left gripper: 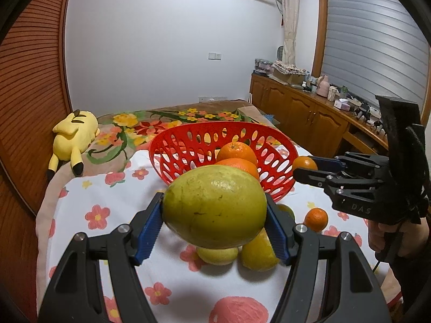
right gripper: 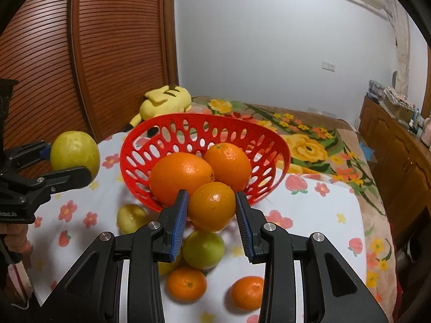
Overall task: Organize fruits
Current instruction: 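Drop the tangerine into the basket with the right tool while the left tool carries the pomelo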
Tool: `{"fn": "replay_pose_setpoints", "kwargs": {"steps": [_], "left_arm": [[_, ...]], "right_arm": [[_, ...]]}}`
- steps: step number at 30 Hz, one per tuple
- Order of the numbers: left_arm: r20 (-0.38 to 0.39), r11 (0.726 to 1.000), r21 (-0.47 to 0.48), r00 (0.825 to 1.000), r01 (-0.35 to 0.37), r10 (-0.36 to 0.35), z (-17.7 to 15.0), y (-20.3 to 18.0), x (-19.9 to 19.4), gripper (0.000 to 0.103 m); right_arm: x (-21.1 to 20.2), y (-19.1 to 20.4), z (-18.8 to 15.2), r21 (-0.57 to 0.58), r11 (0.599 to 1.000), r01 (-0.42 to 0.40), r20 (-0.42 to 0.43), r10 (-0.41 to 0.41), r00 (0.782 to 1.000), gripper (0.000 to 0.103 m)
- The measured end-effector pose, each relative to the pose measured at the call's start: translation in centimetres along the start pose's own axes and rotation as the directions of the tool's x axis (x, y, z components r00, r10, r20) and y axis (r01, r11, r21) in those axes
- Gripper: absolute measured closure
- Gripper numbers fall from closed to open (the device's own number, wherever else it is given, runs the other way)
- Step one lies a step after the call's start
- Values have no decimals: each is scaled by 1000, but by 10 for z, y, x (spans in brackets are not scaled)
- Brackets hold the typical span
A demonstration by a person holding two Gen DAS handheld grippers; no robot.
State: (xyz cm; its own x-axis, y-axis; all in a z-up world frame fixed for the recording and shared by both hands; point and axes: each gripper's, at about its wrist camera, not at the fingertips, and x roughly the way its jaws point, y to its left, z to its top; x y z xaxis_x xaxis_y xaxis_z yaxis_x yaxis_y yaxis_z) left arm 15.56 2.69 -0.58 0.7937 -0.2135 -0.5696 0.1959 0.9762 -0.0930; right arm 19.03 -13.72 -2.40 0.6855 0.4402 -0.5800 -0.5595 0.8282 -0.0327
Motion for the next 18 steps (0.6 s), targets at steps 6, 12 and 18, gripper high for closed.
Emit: {"fn": "replay_pose_setpoints", "kwargs": {"steps": [6,12,18], "left_arm": [[-15,1000,6,1000,-5,5,4,2,13,34],[-28,1000,12,1000,-9,9,9,4,24,34],[-42,1000,12,999,-11,11,15,3,32,34]], "right_arm": [[14,-2,4,5,1000,-10,-20,10,1000,68],[24,-6,6,17,1000,-21,-36,21,999,68],[26,-5,7,8,999,-36,-24,36,999,67]]}}
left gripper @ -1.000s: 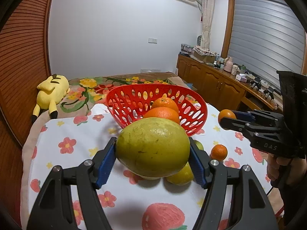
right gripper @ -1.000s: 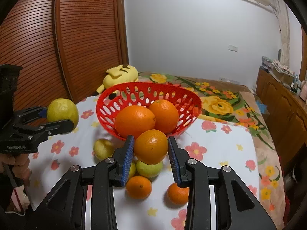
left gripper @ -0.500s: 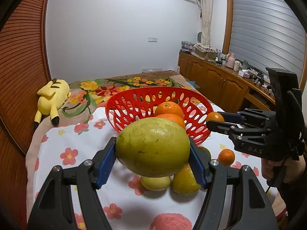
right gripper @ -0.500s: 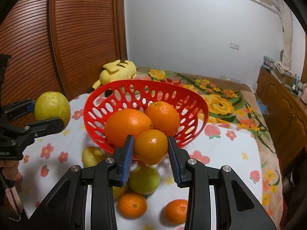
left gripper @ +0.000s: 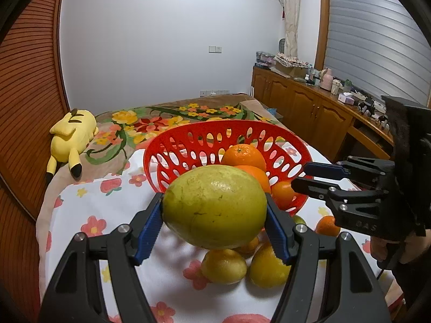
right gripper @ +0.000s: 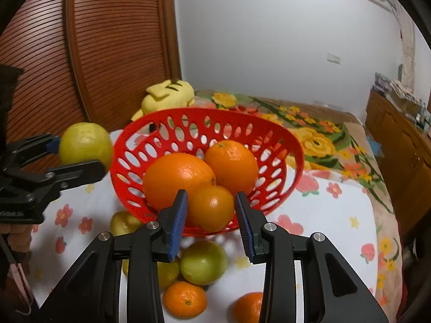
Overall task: Organize fruits
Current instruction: 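Drop the tangerine into the basket with the right tool while the left tool carries the pomelo, then lower the pomelo into the red basket and open the left tool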
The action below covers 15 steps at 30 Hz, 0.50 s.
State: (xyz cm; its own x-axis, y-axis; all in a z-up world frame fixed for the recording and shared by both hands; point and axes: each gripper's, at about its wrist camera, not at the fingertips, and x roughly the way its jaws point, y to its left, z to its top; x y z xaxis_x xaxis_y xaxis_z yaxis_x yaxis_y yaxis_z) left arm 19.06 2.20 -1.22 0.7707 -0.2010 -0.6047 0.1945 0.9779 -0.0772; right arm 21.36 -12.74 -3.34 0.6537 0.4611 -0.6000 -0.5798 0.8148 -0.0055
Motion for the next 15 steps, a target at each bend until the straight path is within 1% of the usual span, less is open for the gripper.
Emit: {"fn": "replay_pose_setpoints", "kwargs": {"steps": [8,15], "left_arm": [[-23,1000,6,1000,-18,18,9,1,15,34],[-52,999,10,998,-33,34,14,2,30,34]], "right_arm": [[-10,-1,1,3,1000,-9,24,9,1000,67],[-20,-10,-6,18,1000,3,35,-3,999,66]]}}
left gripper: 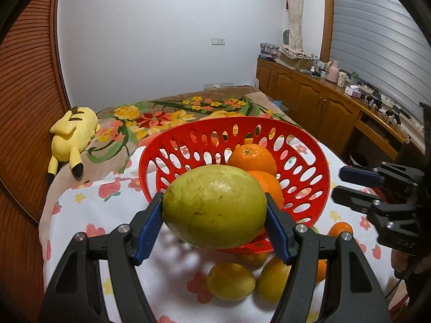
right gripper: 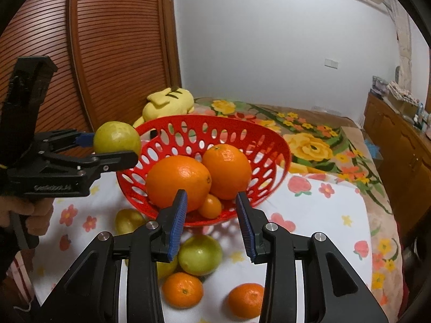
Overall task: Organize fruits
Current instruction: 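Lower the pomelo into the red basket and open the left tool, then move the left tool to a green apple while the right tool approaches a tangerine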
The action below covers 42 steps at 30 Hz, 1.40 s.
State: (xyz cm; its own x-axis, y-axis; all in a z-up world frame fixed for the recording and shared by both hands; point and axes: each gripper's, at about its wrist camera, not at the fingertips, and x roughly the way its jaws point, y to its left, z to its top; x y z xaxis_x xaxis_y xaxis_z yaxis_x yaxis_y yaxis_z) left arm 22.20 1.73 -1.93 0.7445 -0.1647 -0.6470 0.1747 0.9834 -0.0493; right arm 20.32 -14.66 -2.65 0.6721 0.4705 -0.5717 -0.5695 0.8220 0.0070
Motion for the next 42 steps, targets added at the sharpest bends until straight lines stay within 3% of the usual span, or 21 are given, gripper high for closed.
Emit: {"fn": "replay_pose_setpoints", "kwargs": {"steps": [10,15,23,42], "left_arm": [[-42,1000,-17,999,-10,9,-1,-1,10,33],[2,1000,-9,1000,-3,3,5,-1,4,26],[29,1000,-17,1000,2,-1,5,6,-3,25],[82,999,-20,996,47,-45,-39,5,-39,25]], "right_arm": [[-8,-3,-3,3,1000,1,10,-1,1000,65],[-9,-2,-4,1,1000,3,10,-3,1000,65],[-12,-8,-12,14,1000,7,2,-7,1000,65],[-24,-23,-49,62,998,23,-25,-22,999,60]]}}
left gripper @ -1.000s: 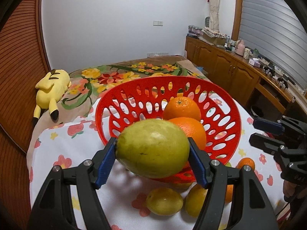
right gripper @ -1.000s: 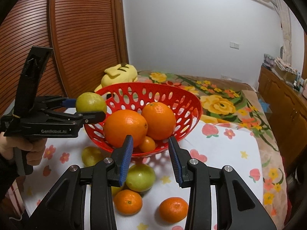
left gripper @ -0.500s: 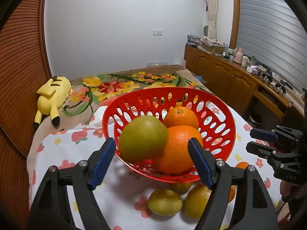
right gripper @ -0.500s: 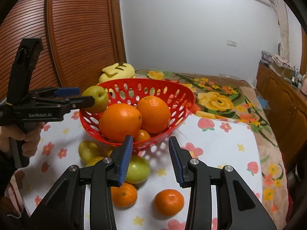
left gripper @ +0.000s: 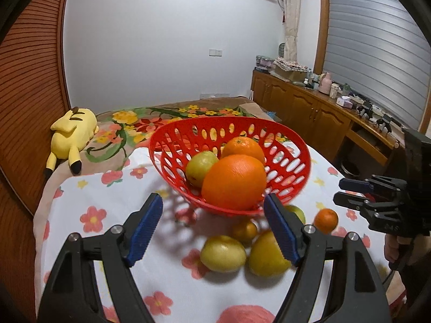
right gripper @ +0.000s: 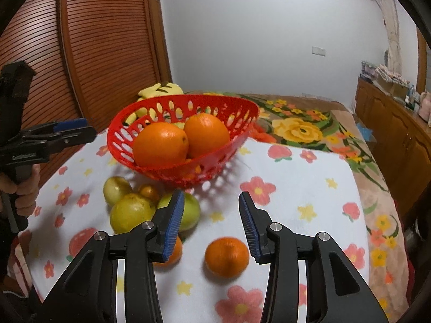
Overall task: Organize fruits
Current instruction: 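Move the left tool to a green apple while the right tool approaches a tangerine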
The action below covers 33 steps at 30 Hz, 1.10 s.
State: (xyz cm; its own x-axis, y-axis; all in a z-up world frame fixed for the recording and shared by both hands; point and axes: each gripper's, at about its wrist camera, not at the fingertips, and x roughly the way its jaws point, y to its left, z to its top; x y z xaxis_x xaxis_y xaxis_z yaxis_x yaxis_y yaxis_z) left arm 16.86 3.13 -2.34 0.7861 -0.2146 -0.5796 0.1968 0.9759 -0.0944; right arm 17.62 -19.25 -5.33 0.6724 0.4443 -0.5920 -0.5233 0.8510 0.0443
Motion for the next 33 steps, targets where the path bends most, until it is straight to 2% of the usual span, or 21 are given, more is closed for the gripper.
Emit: {"fn": "replay_pose_setpoints", "kwargs": {"steps": [16,26,33], "left_arm": [[-70,999,-43,997,33,-36,-47,-9,16,25],[-92,998,-47,995,33,-37,-56,-9,24,25],[-135,998,-67,990,19,-28,-57,-3,34,27]], "right_arm": [[15,-10,-35,48,999,-1,-89,5,996,48],[24,-16,-44,68,998,16,-118,-8,993,45],[29,-20,-47,80,997,21,-130,-10,991,45]]}}
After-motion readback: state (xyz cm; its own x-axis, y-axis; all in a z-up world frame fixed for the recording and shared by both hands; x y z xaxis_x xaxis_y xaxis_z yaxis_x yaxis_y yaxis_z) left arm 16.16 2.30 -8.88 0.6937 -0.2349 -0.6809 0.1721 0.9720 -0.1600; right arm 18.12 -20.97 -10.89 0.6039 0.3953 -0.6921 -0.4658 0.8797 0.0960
